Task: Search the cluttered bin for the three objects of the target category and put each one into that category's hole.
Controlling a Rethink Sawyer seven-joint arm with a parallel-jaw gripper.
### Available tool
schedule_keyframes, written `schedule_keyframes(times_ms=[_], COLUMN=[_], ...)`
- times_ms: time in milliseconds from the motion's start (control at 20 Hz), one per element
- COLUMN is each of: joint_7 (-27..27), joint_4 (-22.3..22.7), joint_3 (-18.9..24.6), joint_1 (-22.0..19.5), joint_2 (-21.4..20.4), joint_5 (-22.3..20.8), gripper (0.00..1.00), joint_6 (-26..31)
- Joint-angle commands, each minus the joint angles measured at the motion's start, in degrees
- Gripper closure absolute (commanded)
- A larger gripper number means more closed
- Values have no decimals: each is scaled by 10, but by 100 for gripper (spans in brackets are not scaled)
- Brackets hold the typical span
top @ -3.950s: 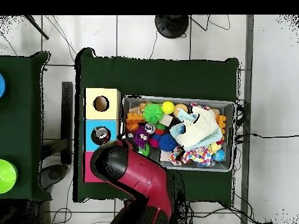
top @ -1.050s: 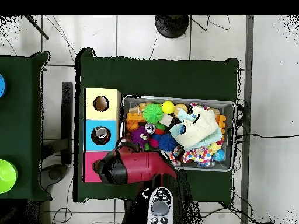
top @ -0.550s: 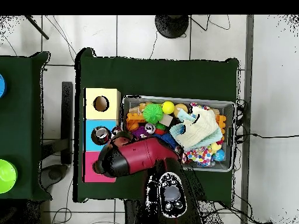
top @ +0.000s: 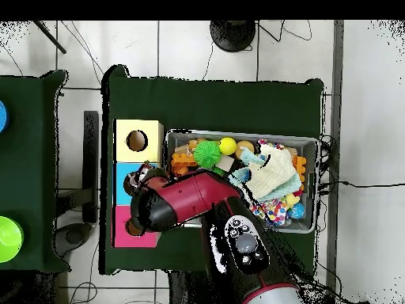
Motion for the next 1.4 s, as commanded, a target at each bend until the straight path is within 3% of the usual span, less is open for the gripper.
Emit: schedule_keyframes(times_ms=[50, 200, 400, 800, 950, 1200, 1400], joint_7=[-178, -153, -110, -110, -106, -93, -94], joint_4=[-4, 19, 77, 125, 127, 104, 90], joint_3=[133, 137, 126, 179, 179, 136, 137], joint_1=[-48, -64, -96, -171, -177, -145, -143], joint_2=[14, -15, -50, -39, -36, -38, -39], joint_5=[-32, -15, -19, -21, -31, -66, -65], gripper=[0, 0, 0, 0, 0, 0, 0], joint_6=[90, 102, 75, 64, 63, 68, 82])
